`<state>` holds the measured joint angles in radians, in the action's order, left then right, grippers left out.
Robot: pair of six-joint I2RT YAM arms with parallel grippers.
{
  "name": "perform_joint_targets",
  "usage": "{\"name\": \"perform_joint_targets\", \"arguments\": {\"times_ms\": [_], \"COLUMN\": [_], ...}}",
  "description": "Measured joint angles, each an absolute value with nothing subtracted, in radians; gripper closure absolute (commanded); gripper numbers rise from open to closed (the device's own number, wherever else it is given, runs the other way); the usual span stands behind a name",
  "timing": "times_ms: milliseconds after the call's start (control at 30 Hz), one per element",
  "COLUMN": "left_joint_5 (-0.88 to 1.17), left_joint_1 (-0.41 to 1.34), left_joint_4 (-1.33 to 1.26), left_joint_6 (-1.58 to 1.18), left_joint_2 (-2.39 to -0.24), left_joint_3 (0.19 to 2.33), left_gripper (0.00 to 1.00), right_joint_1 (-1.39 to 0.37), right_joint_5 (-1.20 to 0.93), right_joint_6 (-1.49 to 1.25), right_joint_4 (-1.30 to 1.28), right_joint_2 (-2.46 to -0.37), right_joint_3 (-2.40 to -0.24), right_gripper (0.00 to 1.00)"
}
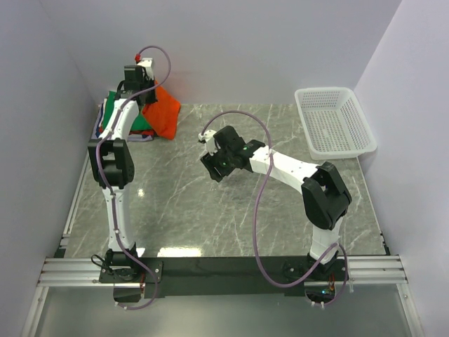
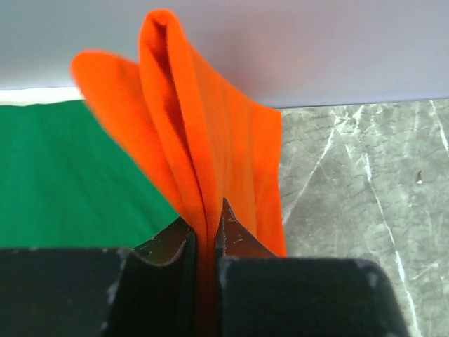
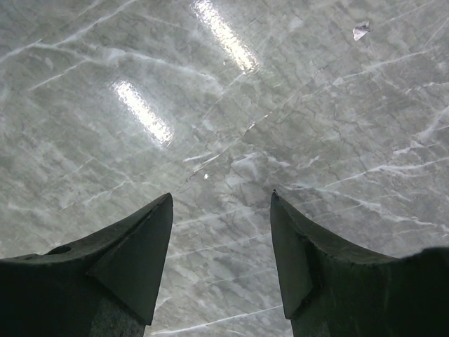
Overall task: Fold and stack the t-shirts
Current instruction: Neatly place the folded tshirt to the corner
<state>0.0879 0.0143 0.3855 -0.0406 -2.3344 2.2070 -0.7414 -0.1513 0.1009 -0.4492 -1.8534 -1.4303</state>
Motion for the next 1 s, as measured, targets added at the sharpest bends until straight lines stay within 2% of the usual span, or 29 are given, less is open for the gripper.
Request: {"name": "perform_joint_targets", "arguments": {"times_ms": [1000], "left_joint_5": [0.1], "left_joint_1": [0.034], "left_joint_4": [0.44], "left_joint_6": [-0.064], "left_joint_2": [-2.249], "left_joint_3": [2.239], "left_gripper": [1.0], "right_joint_1": [-0.741], "right_joint_5": [-0.153], "right_joint_6": [0.101], "right_joint_4": [-0.45], "right_joint_2": [-1.853], "right_joint_3": [-1.43], "right_gripper": [0.37]}}
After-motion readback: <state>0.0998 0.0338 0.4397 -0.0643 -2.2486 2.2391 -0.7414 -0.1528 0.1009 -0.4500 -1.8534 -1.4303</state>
